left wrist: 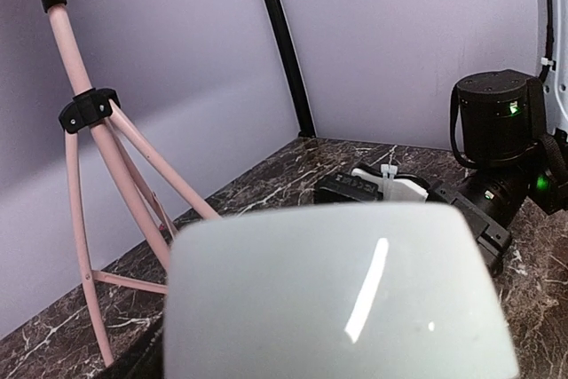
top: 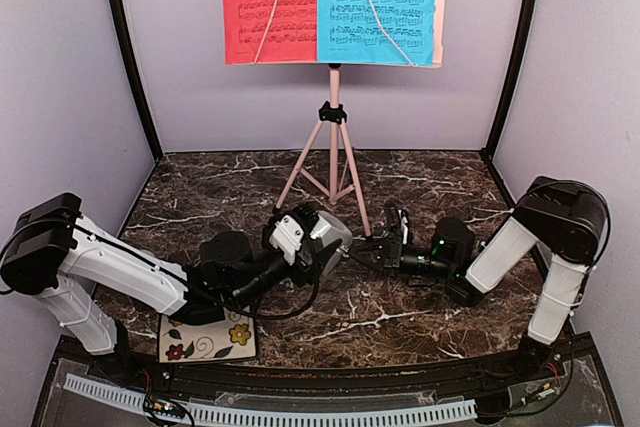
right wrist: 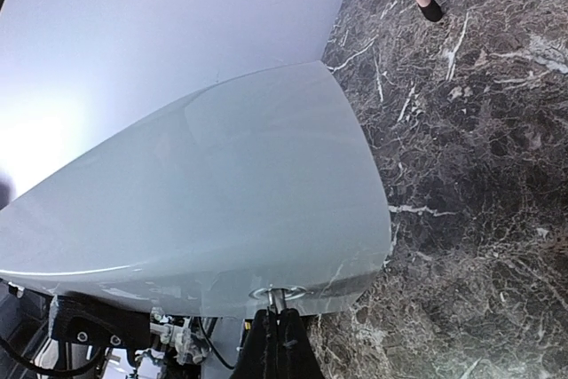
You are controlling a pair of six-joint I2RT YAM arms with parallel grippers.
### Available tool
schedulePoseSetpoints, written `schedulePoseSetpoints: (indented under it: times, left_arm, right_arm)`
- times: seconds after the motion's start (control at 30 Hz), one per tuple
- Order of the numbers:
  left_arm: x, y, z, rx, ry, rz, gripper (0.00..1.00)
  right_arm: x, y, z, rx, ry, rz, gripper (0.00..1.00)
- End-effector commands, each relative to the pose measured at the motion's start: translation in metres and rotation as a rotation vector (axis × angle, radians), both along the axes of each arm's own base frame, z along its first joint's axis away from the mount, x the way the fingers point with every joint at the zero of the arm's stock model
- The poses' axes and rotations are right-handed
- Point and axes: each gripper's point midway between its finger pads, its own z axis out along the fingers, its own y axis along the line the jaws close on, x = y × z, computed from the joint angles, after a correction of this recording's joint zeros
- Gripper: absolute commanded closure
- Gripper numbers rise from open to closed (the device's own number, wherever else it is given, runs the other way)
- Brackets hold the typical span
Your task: Set up the instrument practice props
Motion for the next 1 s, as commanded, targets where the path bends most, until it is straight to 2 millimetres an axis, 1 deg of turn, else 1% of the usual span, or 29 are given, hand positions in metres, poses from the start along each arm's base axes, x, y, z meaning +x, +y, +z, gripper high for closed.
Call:
schedulePoseSetpoints:
  times: [0.0, 0.03, 0.17, 0.3, 0.37, 0.47, 0.53, 0.63, 0.67, 0.73, 0.83, 0.97]
  left_arm:
    - [-0.025, -0.012, 0.042, -0.1, -0.049, -0.097, 1.0]
    - [-0.022, -0.014, 0.039, -0.096, -0.029, -0.082, 1.0]
    - [0.002, -0.019, 0.018, -0.066, 0.102, 0.01, 1.0]
    - [0.024, -0.019, -0.002, -0.063, 0.225, 0.067, 1.0]
    - [0.034, -0.018, -0.012, -0.07, 0.278, 0.093, 1.0]
    - [0.047, -0.015, -0.024, -0.086, 0.327, 0.119, 1.0]
    - [0.05, -0.016, -0.03, -0.084, 0.327, 0.131, 1.0]
    - [0.053, -0.021, -0.034, -0.077, 0.334, 0.128, 1.0]
    - [0.054, -0.023, -0.036, -0.074, 0.339, 0.129, 1.0]
    - [0.056, -0.026, -0.038, -0.074, 0.352, 0.134, 1.0]
    - [0.063, -0.026, -0.043, -0.088, 0.399, 0.138, 0.92]
    - [0.063, -0.03, -0.038, -0.122, 0.42, 0.096, 0.83]
  right_arm:
    - [0.028, -0.014, 0.024, 0.15, 0.03, -0.116, 1.0]
    - [0.028, -0.014, 0.02, 0.137, 0.029, -0.117, 1.0]
    - [0.028, -0.018, 0.0, 0.026, 0.002, -0.138, 0.99]
    - [0.026, -0.026, -0.01, -0.092, -0.072, -0.154, 0.71]
    - [0.025, -0.03, -0.012, -0.143, -0.114, -0.162, 0.63]
    - [0.023, -0.036, -0.016, -0.197, -0.16, -0.163, 0.54]
    - [0.021, -0.04, -0.014, -0.211, -0.182, -0.166, 0.5]
    - [0.018, -0.043, -0.014, -0.228, -0.204, -0.165, 0.46]
    - [0.019, -0.043, -0.008, -0.22, -0.223, -0.168, 0.45]
    - [0.017, -0.044, -0.004, -0.231, -0.24, -0.161, 0.41]
    - [0.02, -0.045, 0.0, -0.264, -0.266, -0.168, 0.35]
    - [0.027, -0.047, 0.011, -0.318, -0.321, -0.189, 0.28]
